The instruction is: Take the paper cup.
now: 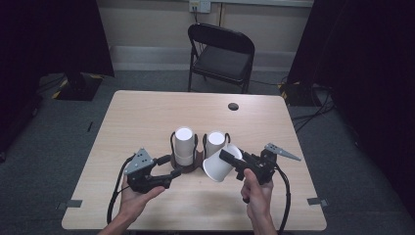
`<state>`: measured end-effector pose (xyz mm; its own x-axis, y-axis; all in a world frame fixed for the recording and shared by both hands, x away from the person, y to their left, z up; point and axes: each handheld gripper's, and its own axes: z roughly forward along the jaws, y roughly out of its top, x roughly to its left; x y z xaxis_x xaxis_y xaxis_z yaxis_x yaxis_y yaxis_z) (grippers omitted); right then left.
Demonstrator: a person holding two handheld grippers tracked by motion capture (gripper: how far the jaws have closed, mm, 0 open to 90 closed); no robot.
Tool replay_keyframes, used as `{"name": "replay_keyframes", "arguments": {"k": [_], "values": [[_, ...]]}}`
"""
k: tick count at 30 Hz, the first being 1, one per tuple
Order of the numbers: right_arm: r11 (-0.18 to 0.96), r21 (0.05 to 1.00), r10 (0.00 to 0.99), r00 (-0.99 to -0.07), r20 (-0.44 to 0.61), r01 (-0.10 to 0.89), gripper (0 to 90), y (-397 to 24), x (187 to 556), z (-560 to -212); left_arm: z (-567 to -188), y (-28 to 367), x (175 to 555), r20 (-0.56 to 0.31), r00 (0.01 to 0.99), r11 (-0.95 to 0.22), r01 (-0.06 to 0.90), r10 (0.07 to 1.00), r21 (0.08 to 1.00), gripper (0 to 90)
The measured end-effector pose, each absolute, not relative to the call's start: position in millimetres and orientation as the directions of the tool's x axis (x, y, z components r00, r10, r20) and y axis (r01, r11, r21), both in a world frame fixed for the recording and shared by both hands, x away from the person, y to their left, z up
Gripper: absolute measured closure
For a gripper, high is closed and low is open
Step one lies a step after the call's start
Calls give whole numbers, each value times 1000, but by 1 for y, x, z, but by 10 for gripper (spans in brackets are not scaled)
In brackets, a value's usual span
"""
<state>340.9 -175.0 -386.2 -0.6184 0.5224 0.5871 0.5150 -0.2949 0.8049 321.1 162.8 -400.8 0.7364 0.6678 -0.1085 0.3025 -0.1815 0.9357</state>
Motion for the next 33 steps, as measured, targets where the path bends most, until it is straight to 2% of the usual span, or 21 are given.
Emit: {"name": "replay_keyframes", "arguments": {"k": [3, 6, 10, 13, 17, 20, 23, 28, 33], "values": [[-317, 799, 515, -615, 597, 511, 347, -176, 340, -387, -395, 154, 326, -82, 747, -190, 271, 660, 944, 372], [-353, 777, 475, -616, 629, 521, 347, -175, 340, -390, -393, 145, 330, -91, 761, -181, 266, 642, 947, 370], [-388, 754, 440, -612, 657, 530, 347, -175, 339, -394, -399, 137, 327, -96, 778, -165, 249, 621, 954, 426], [-404, 730, 402, -610, 683, 552, 347, -173, 338, -397, -404, 134, 320, -64, 794, -204, 233, 605, 951, 442], [-420, 692, 340, -605, 720, 587, 348, -167, 337, -401, -410, 134, 310, -46, 796, -218, 220, 604, 951, 504], [-426, 660, 290, -598, 747, 618, 348, -162, 337, -402, -406, 133, 306, -20, 787, -211, 189, 616, 959, 517], [-417, 651, 269, -597, 755, 635, 347, -156, 338, -402, -403, 132, 303, -4, 790, -212, 170, 614, 962, 533], [-406, 635, 237, -596, 767, 657, 347, -145, 338, -402, -402, 132, 300, 34, 779, -216, 131, 626, 968, 634], [-386, 614, 214, -580, 786, 689, 347, -134, 339, -406, -407, 130, 299, 36, 763, -211, 133, 646, 968, 659]]}}
